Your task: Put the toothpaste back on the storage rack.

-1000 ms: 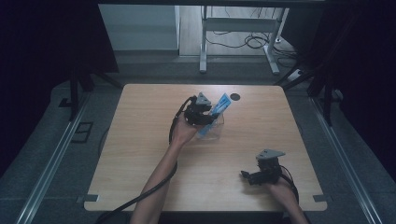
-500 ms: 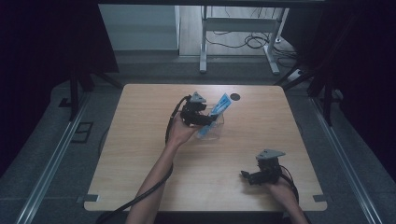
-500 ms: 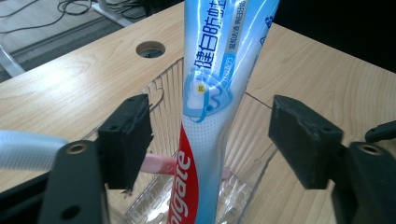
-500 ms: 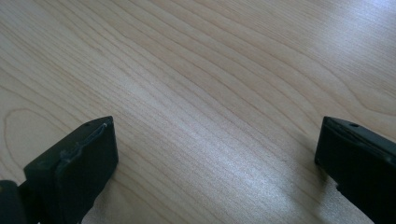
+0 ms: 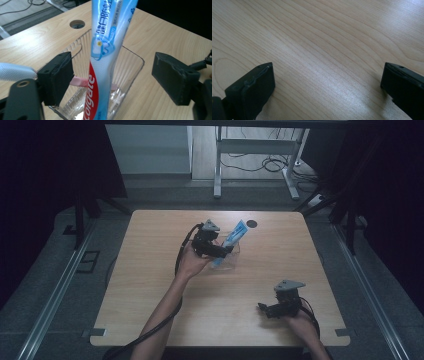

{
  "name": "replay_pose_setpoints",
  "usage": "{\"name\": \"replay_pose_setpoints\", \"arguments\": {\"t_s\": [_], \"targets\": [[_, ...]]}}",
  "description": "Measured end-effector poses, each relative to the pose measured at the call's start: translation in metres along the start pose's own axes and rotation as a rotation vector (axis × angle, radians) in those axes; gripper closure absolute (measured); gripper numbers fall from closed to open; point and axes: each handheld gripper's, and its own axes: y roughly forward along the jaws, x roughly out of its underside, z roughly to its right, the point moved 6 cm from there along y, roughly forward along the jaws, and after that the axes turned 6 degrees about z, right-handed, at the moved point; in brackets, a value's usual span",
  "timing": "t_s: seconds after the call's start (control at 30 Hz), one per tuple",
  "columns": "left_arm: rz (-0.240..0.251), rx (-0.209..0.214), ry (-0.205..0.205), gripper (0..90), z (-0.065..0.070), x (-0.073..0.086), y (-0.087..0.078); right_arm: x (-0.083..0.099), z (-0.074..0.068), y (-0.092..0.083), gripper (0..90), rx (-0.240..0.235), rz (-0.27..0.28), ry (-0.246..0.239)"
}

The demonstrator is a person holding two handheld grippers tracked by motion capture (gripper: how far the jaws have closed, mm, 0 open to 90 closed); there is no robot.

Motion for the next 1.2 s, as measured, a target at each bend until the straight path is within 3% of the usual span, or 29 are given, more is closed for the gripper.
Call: {"name": "replay_pose_setpoints", "arguments": {"t_s": [0.37, 1.0, 1.2], "targets": [[-0.008, -0.009, 0.046, 14.4, 0.006, 0.002, -0.007, 0.000, 0.000, 0.000, 0.0, 0.000, 0.000, 0.000], [-0.024, -0.040, 0.088, 14.4, 0.012, 0.011, -0.020, 0.000, 0.000, 0.000, 0.0, 0.000, 0.000, 0.000], [-0.025, -0.047, 0.083, 14.5, 0.011, 0.017, -0.025, 0.000, 0.000, 0.000, 0.0, 0.001, 0.002, 0.000]]}}
